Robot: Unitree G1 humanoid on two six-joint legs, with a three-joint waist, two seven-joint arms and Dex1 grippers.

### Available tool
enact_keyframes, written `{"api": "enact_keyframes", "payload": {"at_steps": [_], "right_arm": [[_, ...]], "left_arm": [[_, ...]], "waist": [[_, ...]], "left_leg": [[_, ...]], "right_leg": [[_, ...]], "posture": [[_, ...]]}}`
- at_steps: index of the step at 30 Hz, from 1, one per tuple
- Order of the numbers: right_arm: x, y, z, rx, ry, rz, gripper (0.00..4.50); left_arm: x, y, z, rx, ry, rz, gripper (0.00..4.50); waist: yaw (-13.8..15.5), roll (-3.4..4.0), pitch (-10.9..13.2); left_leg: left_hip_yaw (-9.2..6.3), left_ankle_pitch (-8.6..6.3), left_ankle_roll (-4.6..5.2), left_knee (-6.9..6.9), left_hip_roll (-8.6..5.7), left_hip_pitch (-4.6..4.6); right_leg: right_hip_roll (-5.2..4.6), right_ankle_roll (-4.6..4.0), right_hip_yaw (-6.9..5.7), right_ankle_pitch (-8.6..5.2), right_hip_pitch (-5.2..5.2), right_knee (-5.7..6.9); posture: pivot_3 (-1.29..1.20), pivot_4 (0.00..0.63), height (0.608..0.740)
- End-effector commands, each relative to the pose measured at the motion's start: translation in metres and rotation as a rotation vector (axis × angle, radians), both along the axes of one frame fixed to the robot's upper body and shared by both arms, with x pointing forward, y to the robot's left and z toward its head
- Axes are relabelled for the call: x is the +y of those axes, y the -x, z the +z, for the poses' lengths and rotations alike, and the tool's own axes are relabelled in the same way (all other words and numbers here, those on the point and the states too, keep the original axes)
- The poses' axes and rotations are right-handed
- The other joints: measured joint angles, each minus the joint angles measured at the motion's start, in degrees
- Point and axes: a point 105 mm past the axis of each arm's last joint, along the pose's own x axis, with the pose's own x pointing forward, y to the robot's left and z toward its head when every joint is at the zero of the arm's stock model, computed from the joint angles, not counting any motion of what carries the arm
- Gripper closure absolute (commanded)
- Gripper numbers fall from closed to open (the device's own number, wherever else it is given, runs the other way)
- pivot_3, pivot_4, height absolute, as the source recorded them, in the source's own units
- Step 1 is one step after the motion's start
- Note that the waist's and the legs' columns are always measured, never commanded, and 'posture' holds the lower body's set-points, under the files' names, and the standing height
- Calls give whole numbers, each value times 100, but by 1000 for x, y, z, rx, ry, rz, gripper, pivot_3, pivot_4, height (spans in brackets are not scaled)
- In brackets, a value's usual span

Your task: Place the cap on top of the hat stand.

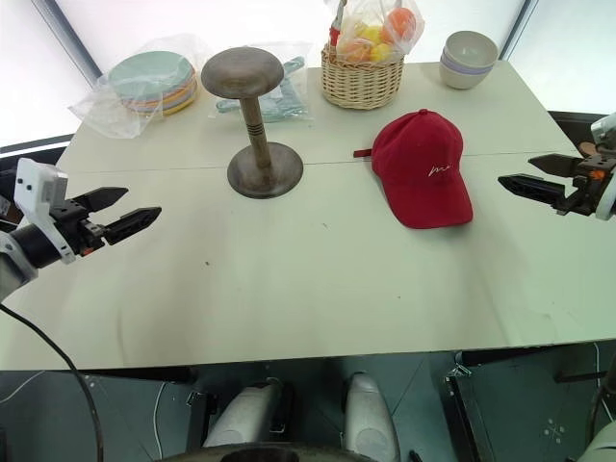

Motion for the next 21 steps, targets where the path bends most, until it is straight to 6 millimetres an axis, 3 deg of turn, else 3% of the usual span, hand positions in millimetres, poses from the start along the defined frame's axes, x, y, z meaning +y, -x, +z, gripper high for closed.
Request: {"api": "enact_keyframes", "payload": {"at_steps": [1, 4, 8, 13, 16, 21], "right_arm": [[4, 0, 15, -50, 16, 16, 65], [5, -1, 15, -49, 25, 21, 65], [14, -3, 19, -58, 57, 53, 65], [28, -2, 28, -78, 179, 110, 65], [30, -9, 30, -140, 391, 88, 65], [59, -6, 14, -299, 882, 320, 65]], "left_arm": [[9, -3, 30, -76, -43, -19, 0], [-2, 0, 50, -64, -47, -160, 0], [-33, 13, 72, -42, -18, -398, 0], [-59, 27, 85, -4, -35, -599, 0], [-60, 26, 84, 15, -74, -620, 0], [-53, 17, 80, 18, -83, -590, 0]], "waist": [[-1, 0, 0], [-4, -1, 1], [-11, 0, 0], [-37, 4, 2], [-46, 4, 3], [-27, 6, 4]], "left_leg": [[0, 0, 0, 0, 0, 0], [0, 0, 0, 1, -2, -1], [2, 0, 0, 1, -3, 0], [2, 0, 0, 0, -2, -1], [3, 0, 0, 0, -2, -1], [6, 0, 0, 0, -2, -1]], "right_leg": [[0, 0, -1, 0, 0, 0], [1, 0, -3, 0, 0, 0], [1, 0, -2, 0, -1, 1], [5, 1, -2, 0, -5, 6], [7, 1, -2, 0, -6, 6], [9, 1, -1, 0, -8, 8]], "posture": [[0, 150, 740], [0, 150, 740], [0, 150, 740], [0, 150, 740], [0, 150, 740], [0, 150, 740]]}}
